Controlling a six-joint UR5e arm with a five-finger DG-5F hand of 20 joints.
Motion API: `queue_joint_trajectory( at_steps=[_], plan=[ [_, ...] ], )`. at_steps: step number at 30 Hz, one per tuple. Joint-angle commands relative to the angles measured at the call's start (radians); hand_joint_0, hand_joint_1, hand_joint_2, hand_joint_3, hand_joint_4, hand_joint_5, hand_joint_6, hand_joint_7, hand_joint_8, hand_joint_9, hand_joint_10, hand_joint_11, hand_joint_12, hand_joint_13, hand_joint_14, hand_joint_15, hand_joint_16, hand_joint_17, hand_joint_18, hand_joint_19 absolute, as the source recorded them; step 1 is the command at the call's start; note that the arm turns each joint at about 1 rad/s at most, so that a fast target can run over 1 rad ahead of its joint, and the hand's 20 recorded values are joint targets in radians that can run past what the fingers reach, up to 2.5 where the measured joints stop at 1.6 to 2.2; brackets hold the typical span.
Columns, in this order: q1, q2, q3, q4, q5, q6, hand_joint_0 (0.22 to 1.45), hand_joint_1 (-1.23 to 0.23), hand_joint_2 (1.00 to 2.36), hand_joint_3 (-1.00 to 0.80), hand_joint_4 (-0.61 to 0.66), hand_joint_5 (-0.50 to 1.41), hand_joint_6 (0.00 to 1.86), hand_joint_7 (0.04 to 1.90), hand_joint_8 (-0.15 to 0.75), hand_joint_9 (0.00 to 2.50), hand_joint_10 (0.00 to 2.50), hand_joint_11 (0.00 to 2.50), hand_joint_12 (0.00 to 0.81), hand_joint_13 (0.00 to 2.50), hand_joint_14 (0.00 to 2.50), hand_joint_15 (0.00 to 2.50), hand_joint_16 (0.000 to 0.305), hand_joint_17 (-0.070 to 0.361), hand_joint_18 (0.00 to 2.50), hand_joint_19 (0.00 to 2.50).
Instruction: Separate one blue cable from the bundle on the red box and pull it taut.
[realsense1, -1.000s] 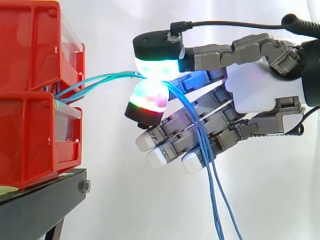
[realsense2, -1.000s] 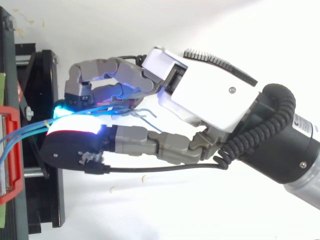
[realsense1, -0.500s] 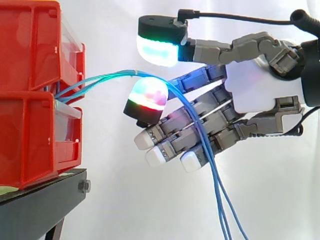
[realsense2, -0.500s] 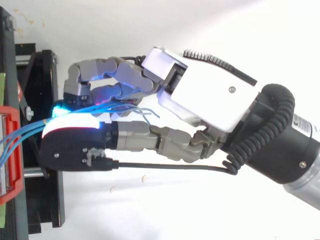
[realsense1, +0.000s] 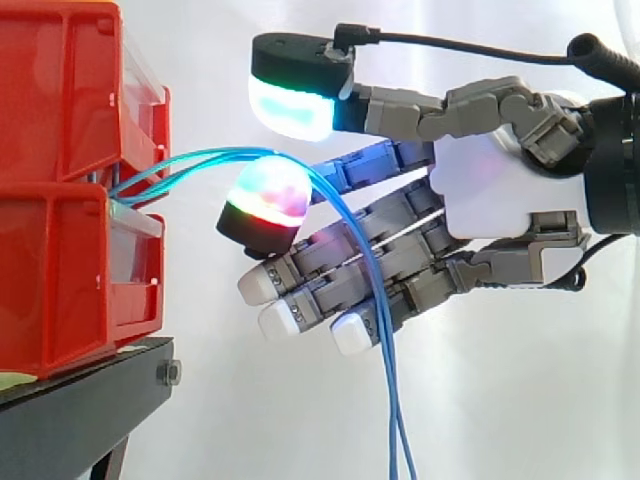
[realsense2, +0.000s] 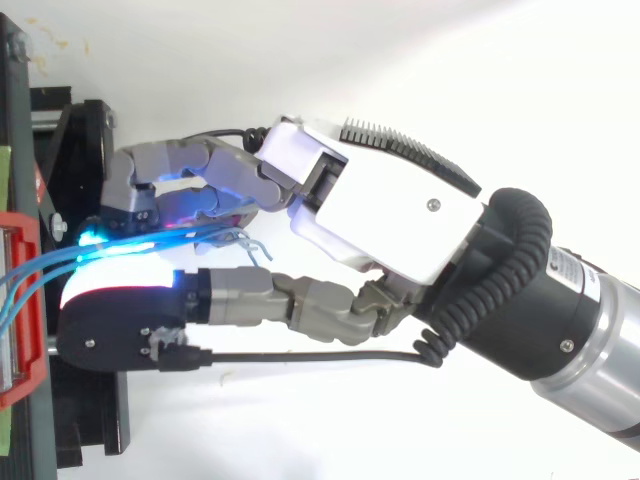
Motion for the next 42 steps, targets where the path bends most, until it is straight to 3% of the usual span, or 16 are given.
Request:
queue_joint_trajectory(
  at_steps=[1, 12, 14, 18, 21, 22, 31, 33, 37, 42],
  plan=[
    [0.000, -0.002, -0.001, 0.001, 0.000, 0.004, 0.61, -0.53, 1.01, -0.40, 0.34, -0.07, 0.50, 1.07, 0.365, 1.09, 0.01, 0.35, 0.354, 0.90, 0.01, 0.32, 0.041, 0.092, 0.93, 0.48],
    [0.003, 0.000, -0.014, 0.000, 0.002, 0.046, 0.64, -0.61, 1.01, -0.30, 0.33, -0.07, 0.50, 1.07, 0.367, 1.10, 0.01, 0.35, 0.353, 0.91, 0.01, 0.32, 0.040, 0.090, 0.93, 0.47],
    [0.000, 0.000, -0.014, 0.000, 0.002, 0.043, 0.57, -0.57, 1.00, -0.45, 0.33, -0.07, 0.50, 1.07, 0.367, 1.10, 0.01, 0.35, 0.357, 0.91, 0.01, 0.32, 0.041, 0.093, 0.94, 0.47],
    [-0.009, -0.012, -0.047, 0.012, -0.003, 0.038, 0.55, -0.51, 1.00, -0.50, 0.34, -0.07, 0.50, 1.07, 0.372, 1.10, 0.01, 0.35, 0.362, 0.91, 0.01, 0.32, 0.042, 0.095, 0.95, 0.47],
    [-0.012, -0.012, -0.082, 0.053, -0.001, 0.043, 0.53, -0.42, 1.00, -0.50, 0.34, -0.07, 0.50, 1.07, 0.376, 1.10, 0.01, 0.34, 0.368, 0.91, 0.01, 0.32, 0.043, 0.098, 0.95, 0.46],
    [-0.014, -0.011, -0.106, 0.106, -0.001, 0.040, 0.53, -0.40, 1.00, -0.50, 0.35, -0.07, 0.50, 1.07, 0.378, 1.09, 0.01, 0.35, 0.370, 0.91, 0.01, 0.32, 0.044, 0.099, 0.95, 0.46],
    [-0.017, -0.012, -0.108, 0.139, 0.002, 0.003, 0.51, -0.24, 1.00, -0.50, 0.34, -0.07, 0.50, 1.06, 0.383, 1.08, 0.01, 0.34, 0.382, 0.90, 0.01, 0.33, 0.046, 0.104, 0.95, 0.47],
    [-0.017, -0.012, -0.106, 0.144, 0.003, -0.002, 0.51, -0.25, 1.00, -0.50, 0.34, -0.07, 0.50, 1.06, 0.384, 1.08, 0.01, 0.34, 0.380, 0.90, 0.01, 0.32, 0.046, 0.104, 0.95, 0.47],
    [-0.015, -0.012, -0.106, 0.144, 0.003, -0.013, 0.57, -0.43, 1.00, -0.48, 0.33, -0.07, 0.50, 1.07, 0.374, 1.07, 0.01, 0.35, 0.365, 0.89, 0.01, 0.32, 0.043, 0.096, 0.92, 0.49],
    [-0.014, -0.017, -0.108, 0.144, 0.017, -0.045, 0.63, -0.58, 1.01, -0.29, 0.34, -0.07, 0.50, 1.06, 0.372, 1.10, 0.01, 0.35, 0.362, 0.91, 0.01, 0.33, 0.042, 0.095, 0.94, 0.48]
  ],
)
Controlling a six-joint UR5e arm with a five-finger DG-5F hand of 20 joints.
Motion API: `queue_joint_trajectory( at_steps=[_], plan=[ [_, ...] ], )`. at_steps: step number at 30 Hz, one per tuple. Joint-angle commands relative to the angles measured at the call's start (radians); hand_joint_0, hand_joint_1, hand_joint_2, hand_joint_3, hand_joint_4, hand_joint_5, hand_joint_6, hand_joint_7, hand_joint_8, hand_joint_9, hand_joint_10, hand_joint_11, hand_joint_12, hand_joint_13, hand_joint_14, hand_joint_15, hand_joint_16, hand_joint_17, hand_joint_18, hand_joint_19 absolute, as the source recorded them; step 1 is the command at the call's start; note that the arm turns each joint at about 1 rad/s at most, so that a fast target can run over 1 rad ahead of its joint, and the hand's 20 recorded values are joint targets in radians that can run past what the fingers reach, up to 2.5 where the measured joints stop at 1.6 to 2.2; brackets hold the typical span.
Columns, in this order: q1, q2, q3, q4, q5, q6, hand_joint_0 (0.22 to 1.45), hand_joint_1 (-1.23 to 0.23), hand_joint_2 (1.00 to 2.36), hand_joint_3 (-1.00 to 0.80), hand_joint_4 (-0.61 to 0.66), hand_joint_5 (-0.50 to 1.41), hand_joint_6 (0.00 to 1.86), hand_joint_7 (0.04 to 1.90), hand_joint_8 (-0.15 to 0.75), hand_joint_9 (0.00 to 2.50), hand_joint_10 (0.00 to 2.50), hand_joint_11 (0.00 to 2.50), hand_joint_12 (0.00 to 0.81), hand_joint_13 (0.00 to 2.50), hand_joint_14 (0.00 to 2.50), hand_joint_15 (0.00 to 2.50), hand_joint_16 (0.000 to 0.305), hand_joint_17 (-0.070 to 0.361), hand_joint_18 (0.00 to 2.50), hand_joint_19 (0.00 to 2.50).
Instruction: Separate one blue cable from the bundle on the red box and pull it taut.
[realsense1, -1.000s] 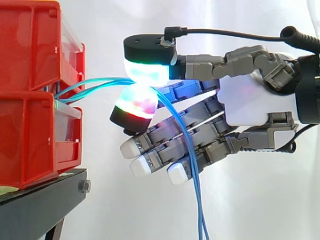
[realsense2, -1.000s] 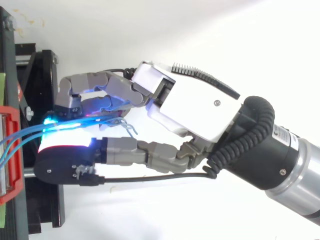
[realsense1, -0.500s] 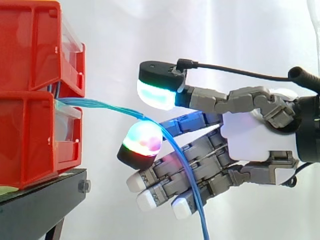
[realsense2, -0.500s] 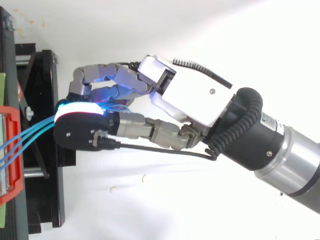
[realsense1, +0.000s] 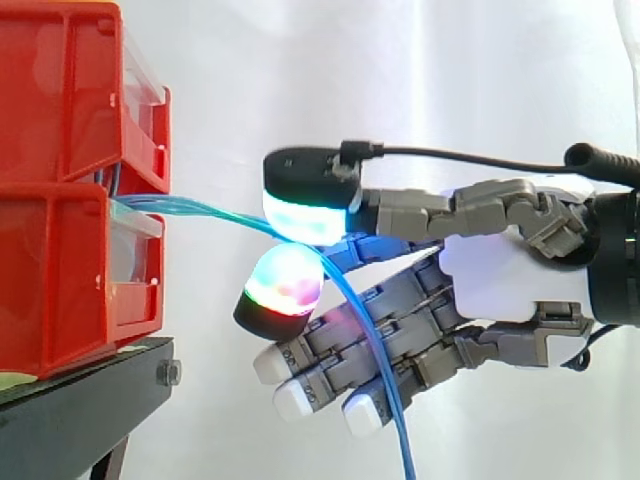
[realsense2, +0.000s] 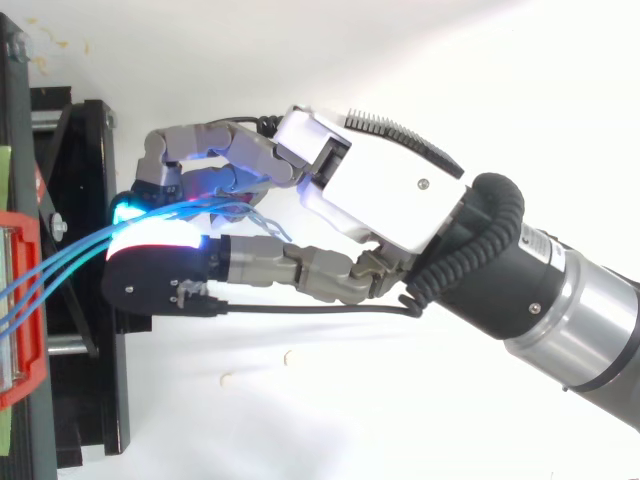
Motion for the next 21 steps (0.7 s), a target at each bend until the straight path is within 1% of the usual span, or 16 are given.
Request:
queue_joint_trajectory(
  at_steps=[1, 4, 6, 7, 8, 9, 11, 12, 13, 14, 16, 17, 18, 20, 21],
  plan=[
    [0.001, -0.004, 0.000, 0.000, 0.009, -0.016, 0.63, -0.59, 1.01, -0.27, 0.34, -0.07, 0.50, 1.05, 0.373, 1.10, 0.01, 0.35, 0.364, 0.91, 0.01, 0.32, 0.042, 0.095, 0.94, 0.48],
    [-0.001, -0.007, 0.001, 0.009, 0.012, -0.012, 0.65, -0.64, 1.01, -0.22, 0.34, -0.07, 0.50, 1.06, 0.375, 1.10, 0.01, 0.35, 0.365, 0.92, 0.01, 0.32, 0.043, 0.097, 0.96, 0.46],
    [0.001, -0.007, 0.004, 0.014, 0.014, -0.013, 0.64, -0.66, 1.01, -0.26, 0.33, -0.07, 0.50, 1.06, 0.369, 1.10, 0.01, 0.36, 0.359, 0.92, 0.01, 0.32, 0.041, 0.093, 0.95, 0.48],
    [0.001, -0.007, 0.009, 0.011, 0.014, -0.013, 0.59, -0.64, 1.01, -0.38, 0.33, -0.07, 0.50, 1.06, 0.364, 1.10, 0.01, 0.36, 0.356, 0.91, 0.01, 0.34, 0.041, 0.092, 0.94, 0.49],
    [0.001, -0.007, 0.009, 0.011, 0.014, -0.013, 0.56, -0.59, 1.00, -0.45, 0.34, -0.07, 0.50, 1.07, 0.367, 1.10, 0.01, 0.35, 0.360, 0.92, 0.01, 0.33, 0.042, 0.094, 0.95, 0.48],
    [0.001, -0.007, 0.021, 0.008, 0.012, -0.015, 0.56, -0.57, 1.00, -0.47, 0.34, -0.07, 0.50, 1.06, 0.367, 1.10, 0.01, 0.36, 0.359, 0.92, 0.01, 0.34, 0.042, 0.095, 0.95, 0.48],
    [0.001, -0.007, 0.042, -0.011, 0.014, -0.022, 0.53, -0.45, 1.00, -0.50, 0.35, -0.07, 0.50, 1.06, 0.376, 1.10, 0.01, 0.35, 0.370, 0.92, 0.01, 0.33, 0.044, 0.099, 0.96, 0.48],
    [0.001, -0.007, 0.056, -0.029, 0.015, -0.035, 0.53, -0.45, 1.00, -0.50, 0.35, -0.07, 0.50, 1.06, 0.376, 1.10, 0.01, 0.35, 0.370, 0.92, 0.01, 0.33, 0.044, 0.099, 0.96, 0.48],
    [0.001, -0.007, 0.061, -0.037, 0.014, -0.042, 0.52, -0.37, 1.00, -0.50, 0.35, -0.07, 0.50, 1.05, 0.379, 1.10, 0.01, 0.35, 0.373, 0.92, 0.01, 0.33, 0.045, 0.101, 0.97, 0.48],
    [0.001, -0.007, 0.061, -0.040, 0.014, -0.047, 0.52, -0.32, 1.00, -0.50, 0.35, -0.07, 0.50, 1.06, 0.374, 1.10, 0.01, 0.35, 0.372, 0.92, 0.01, 0.33, 0.045, 0.101, 0.96, 0.48],
    [-0.002, -0.007, 0.059, -0.038, 0.015, -0.072, 0.53, -0.28, 1.00, -0.50, 0.34, -0.07, 0.50, 1.05, 0.374, 1.10, 0.01, 0.36, 0.369, 0.91, 0.01, 0.34, 0.044, 0.100, 0.96, 0.49],
    [-0.002, -0.009, 0.059, -0.037, 0.015, -0.081, 0.55, -0.28, 1.00, -0.50, 0.33, -0.07, 0.50, 1.06, 0.366, 1.09, 0.01, 0.35, 0.367, 0.91, 0.01, 0.34, 0.043, 0.097, 0.94, 0.51],
    [-0.002, -0.009, 0.058, -0.029, 0.020, -0.107, 0.55, -0.28, 1.00, -0.50, 0.34, -0.07, 0.50, 1.06, 0.368, 1.09, 0.01, 0.35, 0.365, 0.91, 0.01, 0.34, 0.043, 0.097, 0.94, 0.51],
    [-0.002, -0.007, 0.056, -0.015, 0.035, -0.147, 0.57, -0.33, 1.00, -0.44, 0.34, -0.07, 0.50, 1.05, 0.367, 1.09, 0.01, 0.35, 0.364, 0.91, 0.01, 0.34, 0.043, 0.096, 0.94, 0.51],
    [-0.004, -0.007, 0.056, -0.012, 0.037, -0.156, 0.57, -0.34, 1.00, -0.43, 0.34, -0.07, 0.50, 1.05, 0.366, 1.09, 0.01, 0.36, 0.362, 0.91, 0.01, 0.34, 0.042, 0.095, 0.94, 0.51]
  ],
)
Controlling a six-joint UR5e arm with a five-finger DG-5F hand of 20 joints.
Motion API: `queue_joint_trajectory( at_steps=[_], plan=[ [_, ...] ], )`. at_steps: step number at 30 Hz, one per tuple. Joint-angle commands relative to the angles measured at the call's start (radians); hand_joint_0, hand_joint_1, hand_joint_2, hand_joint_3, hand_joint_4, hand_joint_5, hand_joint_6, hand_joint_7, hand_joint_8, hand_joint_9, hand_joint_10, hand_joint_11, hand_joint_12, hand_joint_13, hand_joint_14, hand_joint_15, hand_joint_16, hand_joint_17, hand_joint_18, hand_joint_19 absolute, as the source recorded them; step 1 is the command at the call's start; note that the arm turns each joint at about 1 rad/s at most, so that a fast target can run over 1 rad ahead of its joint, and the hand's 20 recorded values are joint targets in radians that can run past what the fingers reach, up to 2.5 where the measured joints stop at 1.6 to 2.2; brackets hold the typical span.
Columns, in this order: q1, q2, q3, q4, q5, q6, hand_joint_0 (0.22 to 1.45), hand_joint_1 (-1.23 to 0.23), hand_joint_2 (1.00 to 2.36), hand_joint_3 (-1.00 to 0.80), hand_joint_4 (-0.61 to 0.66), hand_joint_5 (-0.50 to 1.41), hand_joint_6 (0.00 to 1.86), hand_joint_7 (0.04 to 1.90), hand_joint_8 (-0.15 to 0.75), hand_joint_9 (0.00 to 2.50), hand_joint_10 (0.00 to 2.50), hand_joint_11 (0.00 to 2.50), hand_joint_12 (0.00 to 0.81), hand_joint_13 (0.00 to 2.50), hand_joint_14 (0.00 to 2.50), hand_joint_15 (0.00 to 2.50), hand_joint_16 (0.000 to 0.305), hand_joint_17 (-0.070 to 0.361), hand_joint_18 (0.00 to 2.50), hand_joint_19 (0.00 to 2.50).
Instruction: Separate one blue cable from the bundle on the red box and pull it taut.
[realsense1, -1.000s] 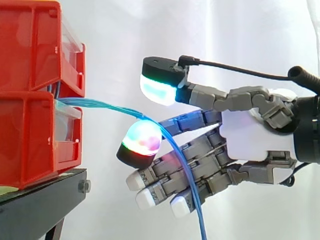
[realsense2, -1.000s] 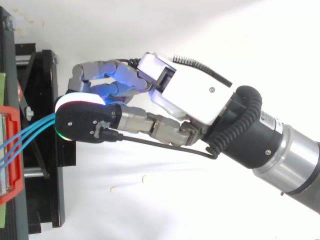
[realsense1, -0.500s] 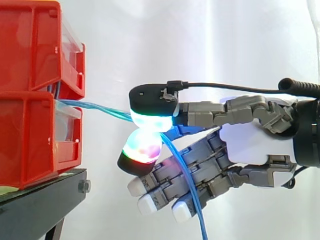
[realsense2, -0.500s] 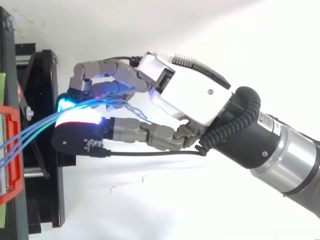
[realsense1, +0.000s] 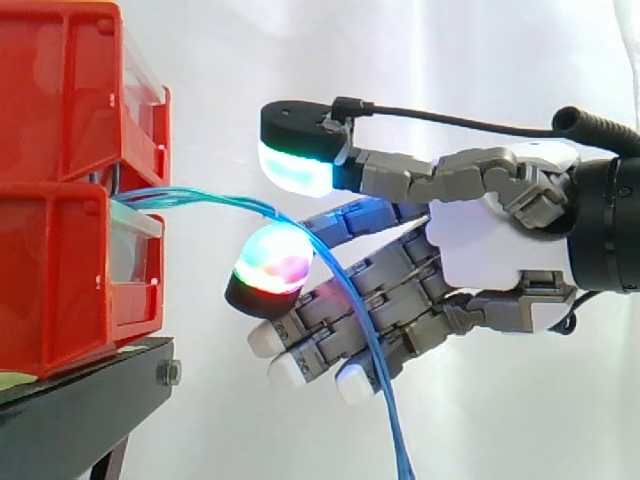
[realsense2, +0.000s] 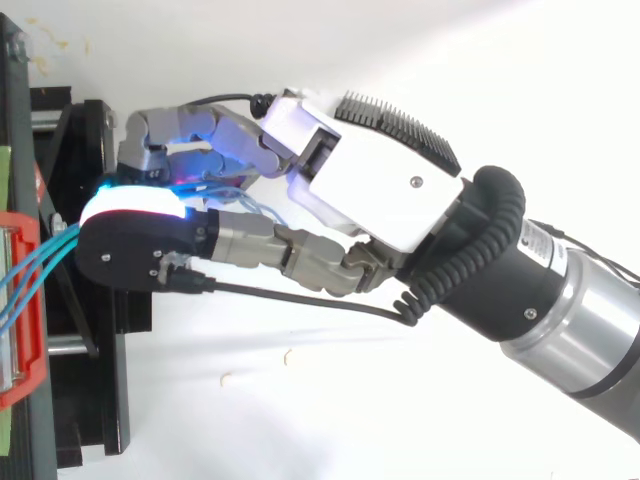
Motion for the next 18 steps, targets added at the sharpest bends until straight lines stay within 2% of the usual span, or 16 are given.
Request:
queue_joint_trajectory(
  at_steps=[1, 5, 12, 15, 18],
  plan=[
    [-0.001, 0.001, -0.001, 0.012, 0.012, -0.045, 0.58, -0.38, 1.01, -0.38, 0.35, -0.07, 0.50, 1.05, 0.367, 1.09, 0.01, 0.35, 0.361, 0.91, 0.01, 0.35, 0.042, 0.095, 0.94, 0.51],
    [-0.001, 0.001, -0.001, 0.046, 0.024, -0.071, 0.61, -0.51, 1.01, -0.25, 0.37, -0.07, 0.50, 1.03, 0.390, 1.11, 0.01, 0.35, 0.381, 0.94, 0.01, 0.32, 0.047, 0.105, 1.00, 0.47],
    [-0.006, 0.001, 0.001, 0.054, 0.030, -0.076, 0.64, -0.58, 1.01, -0.18, 0.35, -0.07, 0.50, 1.03, 0.385, 1.12, 0.01, 0.34, 0.376, 0.96, 0.01, 0.32, 0.045, 0.102, 1.01, 0.47],
    [-0.014, 0.001, 0.002, 0.054, 0.056, -0.093, 0.66, -0.63, 1.02, -0.14, 0.36, -0.07, 0.50, 1.03, 0.380, 1.13, 0.01, 0.35, 0.372, 0.96, 0.01, 0.33, 0.044, 0.099, 1.00, 0.47],
    [-0.018, 0.001, 0.004, 0.054, 0.065, -0.106, 0.69, -0.70, 1.02, -0.11, 0.34, -0.07, 0.50, 1.05, 0.366, 1.11, 0.01, 0.37, 0.356, 0.95, 0.01, 0.34, 0.041, 0.091, 0.97, 0.50]
  ],
)
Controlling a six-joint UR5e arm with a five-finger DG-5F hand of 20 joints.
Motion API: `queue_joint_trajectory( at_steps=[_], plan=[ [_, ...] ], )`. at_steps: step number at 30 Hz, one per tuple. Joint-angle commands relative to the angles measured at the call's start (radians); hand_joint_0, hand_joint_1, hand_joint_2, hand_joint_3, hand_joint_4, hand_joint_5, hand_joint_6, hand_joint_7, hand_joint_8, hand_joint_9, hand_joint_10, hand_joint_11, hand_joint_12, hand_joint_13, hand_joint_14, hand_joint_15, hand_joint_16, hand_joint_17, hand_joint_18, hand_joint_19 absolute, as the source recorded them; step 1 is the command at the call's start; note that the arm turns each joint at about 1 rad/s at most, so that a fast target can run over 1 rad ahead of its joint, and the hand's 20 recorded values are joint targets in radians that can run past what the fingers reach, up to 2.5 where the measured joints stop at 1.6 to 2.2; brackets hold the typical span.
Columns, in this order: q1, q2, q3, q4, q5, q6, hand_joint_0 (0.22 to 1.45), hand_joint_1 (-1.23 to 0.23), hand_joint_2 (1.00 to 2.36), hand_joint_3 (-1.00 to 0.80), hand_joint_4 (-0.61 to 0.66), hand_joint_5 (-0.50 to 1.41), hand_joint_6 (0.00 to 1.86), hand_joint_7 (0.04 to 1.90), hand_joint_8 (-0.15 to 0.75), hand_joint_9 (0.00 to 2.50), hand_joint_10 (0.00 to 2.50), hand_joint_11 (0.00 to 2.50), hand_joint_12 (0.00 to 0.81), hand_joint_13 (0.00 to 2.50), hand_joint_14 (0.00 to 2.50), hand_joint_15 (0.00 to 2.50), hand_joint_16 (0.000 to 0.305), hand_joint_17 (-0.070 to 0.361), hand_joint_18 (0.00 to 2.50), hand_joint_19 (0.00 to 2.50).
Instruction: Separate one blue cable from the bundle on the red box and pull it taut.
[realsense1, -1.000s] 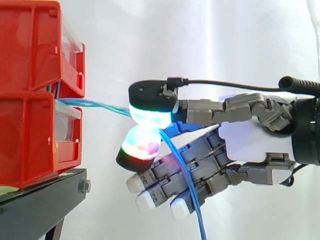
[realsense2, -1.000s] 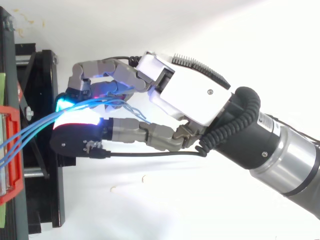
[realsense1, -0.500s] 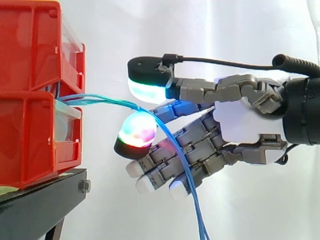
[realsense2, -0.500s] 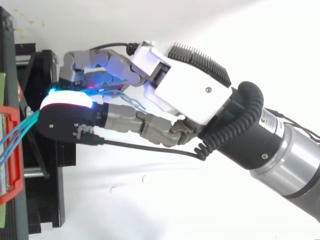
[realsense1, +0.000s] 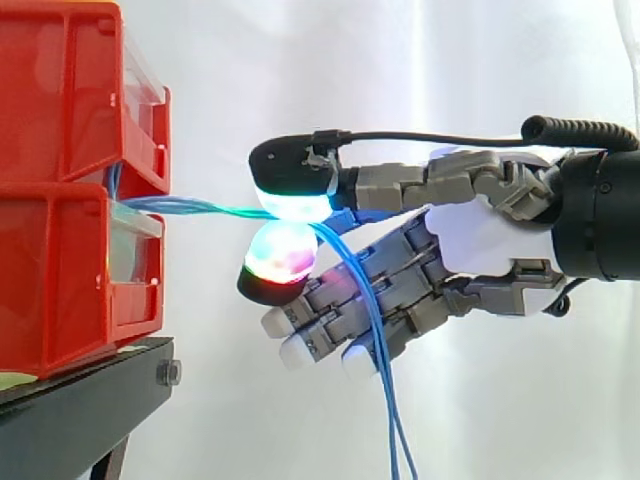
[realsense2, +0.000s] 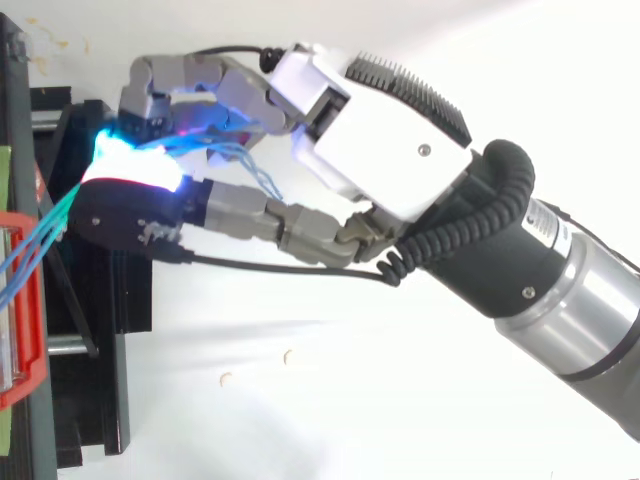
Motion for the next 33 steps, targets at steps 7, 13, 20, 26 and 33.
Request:
queue_joint_trajectory(
  at_steps=[7, 13, 20, 26, 33],
  plan=[
    [-0.009, 0.002, 0.029, -0.020, 0.011, 0.014, 0.71, -0.83, 1.02, -0.15, 0.31, -0.08, 0.50, 1.07, 0.334, 1.05, 0.01, 0.37, 0.339, 0.89, 0.01, 0.34, 0.038, 0.086, 0.93, 0.49],
    [-0.006, 0.000, 0.046, -0.139, 0.010, 0.111, 0.73, -0.89, 1.01, -0.31, 0.30, -0.09, 0.50, 1.07, 0.318, 1.02, 0.01, 0.39, 0.334, 0.85, 0.01, 0.34, 0.038, 0.085, 0.90, 0.48],
    [0.000, 0.002, 0.058, -0.274, 0.007, 0.278, 0.58, -0.75, 1.00, -0.50, 0.33, -0.09, 0.50, 1.04, 0.335, 1.01, 0.01, 0.38, 0.339, 0.86, 0.01, 0.35, 0.039, 0.088, 0.92, 0.51],
    [0.000, 0.002, 0.057, -0.327, 0.000, 0.318, 0.52, -0.51, 1.00, -0.50, 0.35, -0.09, 0.50, 1.03, 0.358, 1.06, 0.01, 0.36, 0.363, 0.90, 0.01, 0.35, 0.044, 0.099, 0.97, 0.51],
    [0.000, 0.002, 0.058, -0.333, -0.003, 0.339, 0.53, -0.21, 1.00, -0.50, 0.34, -0.07, 0.50, 1.04, 0.371, 1.09, 0.01, 0.37, 0.366, 0.91, 0.01, 0.36, 0.045, 0.101, 0.98, 0.53]
  ],
)
